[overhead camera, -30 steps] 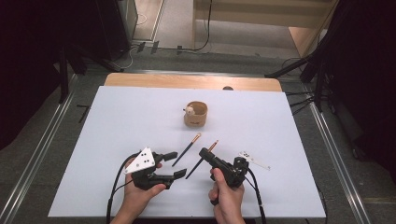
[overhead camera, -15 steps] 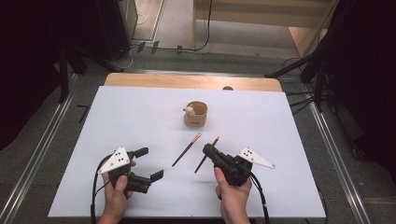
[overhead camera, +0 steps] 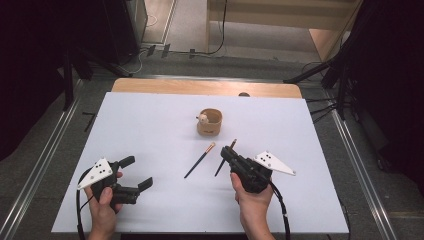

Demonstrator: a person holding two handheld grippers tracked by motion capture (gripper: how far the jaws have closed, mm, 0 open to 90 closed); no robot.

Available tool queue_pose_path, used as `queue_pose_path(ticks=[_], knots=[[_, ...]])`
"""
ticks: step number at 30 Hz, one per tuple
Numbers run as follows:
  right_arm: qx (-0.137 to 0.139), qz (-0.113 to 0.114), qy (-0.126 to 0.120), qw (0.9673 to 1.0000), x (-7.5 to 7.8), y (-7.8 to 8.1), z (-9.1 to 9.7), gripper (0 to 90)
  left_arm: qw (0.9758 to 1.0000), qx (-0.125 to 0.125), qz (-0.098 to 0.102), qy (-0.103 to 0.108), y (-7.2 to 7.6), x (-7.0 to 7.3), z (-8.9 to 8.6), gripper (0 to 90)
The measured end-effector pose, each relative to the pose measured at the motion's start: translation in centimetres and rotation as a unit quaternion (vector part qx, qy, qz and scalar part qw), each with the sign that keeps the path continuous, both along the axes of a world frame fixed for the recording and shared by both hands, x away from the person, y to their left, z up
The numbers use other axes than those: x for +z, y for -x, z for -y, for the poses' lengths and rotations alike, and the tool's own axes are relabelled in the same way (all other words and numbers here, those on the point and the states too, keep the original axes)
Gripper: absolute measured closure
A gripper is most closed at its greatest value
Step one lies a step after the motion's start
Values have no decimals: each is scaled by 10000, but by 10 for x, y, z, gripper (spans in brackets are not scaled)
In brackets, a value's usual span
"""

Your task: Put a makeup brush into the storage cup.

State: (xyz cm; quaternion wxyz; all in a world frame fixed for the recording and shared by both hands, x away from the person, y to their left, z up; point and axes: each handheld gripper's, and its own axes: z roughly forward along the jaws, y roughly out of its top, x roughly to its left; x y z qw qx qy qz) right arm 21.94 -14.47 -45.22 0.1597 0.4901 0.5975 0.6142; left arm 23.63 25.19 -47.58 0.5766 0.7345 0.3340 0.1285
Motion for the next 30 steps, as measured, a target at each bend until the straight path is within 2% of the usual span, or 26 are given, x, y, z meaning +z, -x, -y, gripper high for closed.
queue_pose_path(ticks=[1,4,9,11,26,30], knots=[[-43,88,97,9999,2,-2,1,845,10000,19,3,-46,1,-1,-2,0],[-95,163,205,9996,4,-5,2,844,10000,34,34,-84,2,-1,-7,0],[-111,157,277,9994,7,-11,2,845,9998,112,75,-110,3,0,-15,0],[-82,189,335,9992,10,-16,1,845,9998,185,77,-37,3,0,-20,0],[-205,331,452,9982,24,-45,-1,845,9994,296,196,36,3,2,-36,0],[-243,478,415,9977,24,-57,2,845,9993,315,185,52,3,1,-39,0]])
